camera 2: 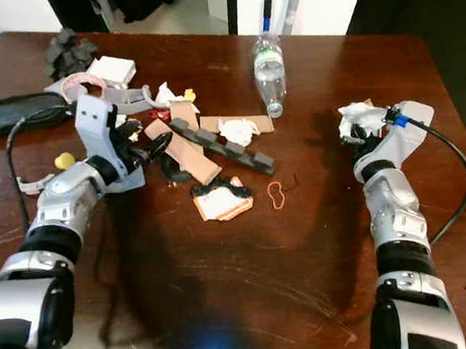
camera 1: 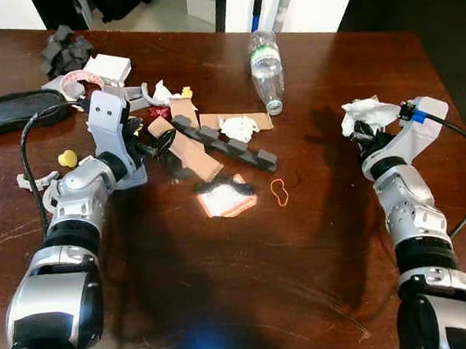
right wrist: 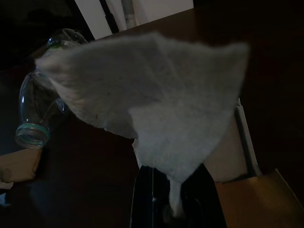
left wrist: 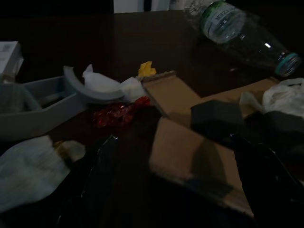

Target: Picking trash to rubbish bin

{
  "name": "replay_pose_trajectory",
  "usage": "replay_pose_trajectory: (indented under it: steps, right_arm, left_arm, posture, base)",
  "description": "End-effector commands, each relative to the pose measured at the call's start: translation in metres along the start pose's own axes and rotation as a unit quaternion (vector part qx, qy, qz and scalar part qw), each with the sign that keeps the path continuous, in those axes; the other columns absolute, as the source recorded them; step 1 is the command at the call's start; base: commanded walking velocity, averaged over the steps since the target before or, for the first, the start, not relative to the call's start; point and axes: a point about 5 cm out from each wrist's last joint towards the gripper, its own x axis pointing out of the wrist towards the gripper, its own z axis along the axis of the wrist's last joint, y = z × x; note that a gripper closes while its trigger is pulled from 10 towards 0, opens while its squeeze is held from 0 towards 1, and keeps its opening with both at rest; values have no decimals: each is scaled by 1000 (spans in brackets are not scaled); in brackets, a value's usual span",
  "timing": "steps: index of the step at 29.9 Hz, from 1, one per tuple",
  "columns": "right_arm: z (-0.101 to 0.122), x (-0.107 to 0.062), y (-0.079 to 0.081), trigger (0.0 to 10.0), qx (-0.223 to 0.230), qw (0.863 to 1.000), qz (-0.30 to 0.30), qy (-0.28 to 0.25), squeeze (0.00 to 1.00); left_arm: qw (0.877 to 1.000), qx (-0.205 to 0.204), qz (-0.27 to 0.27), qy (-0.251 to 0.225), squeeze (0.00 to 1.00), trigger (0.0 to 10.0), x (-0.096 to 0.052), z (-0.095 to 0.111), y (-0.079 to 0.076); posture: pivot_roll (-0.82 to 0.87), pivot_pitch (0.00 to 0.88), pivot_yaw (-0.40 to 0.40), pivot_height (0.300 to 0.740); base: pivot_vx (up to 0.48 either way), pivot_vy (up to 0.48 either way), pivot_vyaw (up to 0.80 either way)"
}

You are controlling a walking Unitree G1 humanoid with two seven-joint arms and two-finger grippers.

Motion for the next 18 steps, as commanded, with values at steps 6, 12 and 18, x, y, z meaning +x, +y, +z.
replay_pose_trajectory:
  steps: [6,12,18]
  right_arm:
    - [3,-5,-7,10000,7,1000,-10,-4,0]
    - [10,-4,-3,10000,8,1000,-5,-7,0]
    - [12,-3,-2,10000,6,1000,-5,-8,0]
  left_arm:
    - [1000,-26,-3,-2,0,10000,3,-5,-4]
    - [999,-44,-6,4,0,0,2,-16,-8]
    - [999,-45,-3,6,0,0,-1,-17,-6]
  posture:
    - [-70,336,-19,740]
    - [-65,331,-27,740]
    - [-65,325,-26,740]
  base:
    - [0,0,0]
    - [0,0,0]
    - [0,0,0]
